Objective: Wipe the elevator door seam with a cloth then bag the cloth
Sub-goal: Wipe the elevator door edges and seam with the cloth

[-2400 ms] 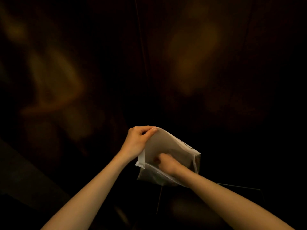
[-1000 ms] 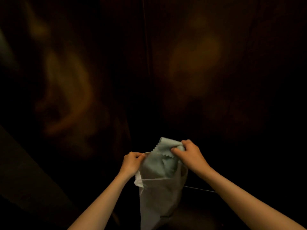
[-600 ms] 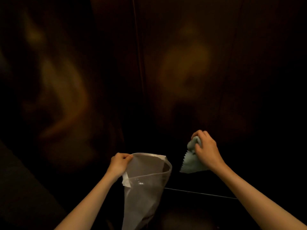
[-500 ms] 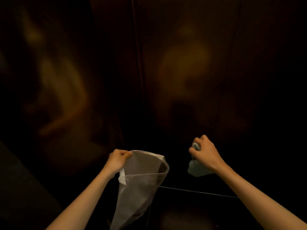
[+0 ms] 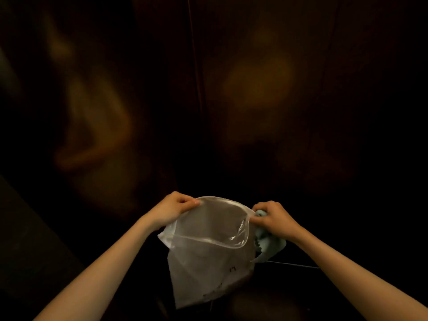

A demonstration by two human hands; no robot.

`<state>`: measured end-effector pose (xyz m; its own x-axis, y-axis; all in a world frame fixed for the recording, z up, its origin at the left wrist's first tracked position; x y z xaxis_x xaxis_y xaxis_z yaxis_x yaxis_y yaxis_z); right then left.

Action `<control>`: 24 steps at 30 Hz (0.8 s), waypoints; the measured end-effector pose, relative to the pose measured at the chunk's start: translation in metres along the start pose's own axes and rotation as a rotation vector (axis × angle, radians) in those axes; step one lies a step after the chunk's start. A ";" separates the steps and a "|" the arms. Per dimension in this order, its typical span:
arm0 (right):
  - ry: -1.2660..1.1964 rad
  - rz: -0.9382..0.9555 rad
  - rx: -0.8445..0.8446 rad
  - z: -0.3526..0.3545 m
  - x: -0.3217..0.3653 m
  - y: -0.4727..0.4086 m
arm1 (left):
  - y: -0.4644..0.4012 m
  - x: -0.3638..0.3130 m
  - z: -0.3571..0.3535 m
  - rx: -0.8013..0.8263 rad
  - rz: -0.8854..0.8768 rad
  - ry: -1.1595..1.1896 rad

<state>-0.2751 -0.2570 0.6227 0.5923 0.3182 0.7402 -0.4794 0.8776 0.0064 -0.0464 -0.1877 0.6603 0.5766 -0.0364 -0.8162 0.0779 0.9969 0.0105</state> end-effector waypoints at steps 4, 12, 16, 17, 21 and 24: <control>-0.108 -0.043 -0.021 0.011 -0.010 0.003 | 0.008 0.018 -0.012 0.105 -0.026 -0.242; -0.392 -0.193 0.010 0.037 -0.030 0.014 | 0.007 0.013 -0.045 0.081 -0.148 -0.253; -0.418 -0.239 -0.071 0.053 -0.041 0.020 | -0.006 -0.023 -0.075 0.105 -0.253 -0.576; -0.425 -0.241 -0.091 0.057 -0.044 0.021 | -0.010 -0.033 -0.082 0.109 -0.289 -0.639; -0.440 -0.265 -0.151 0.078 -0.063 0.021 | -0.035 -0.050 -0.117 0.132 -0.389 -0.856; -0.425 -0.277 -0.144 0.094 -0.081 0.010 | -0.067 -0.058 -0.134 0.106 -0.390 -0.923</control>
<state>-0.3891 -0.3078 0.6263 0.3551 -0.0797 0.9314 -0.2305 0.9581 0.1699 -0.1939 -0.2432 0.6295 0.8963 -0.4433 -0.0071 0.4417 0.8942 -0.0734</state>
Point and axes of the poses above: each hand's wrist, its own y-axis away from the middle knuckle, its own z-axis out of the back of the hand, x = y × z, the point moved 7 cm from there along -y, towards the middle knuckle, and after that the axes turned 5 degrees about -z, right-handed, at the moved point
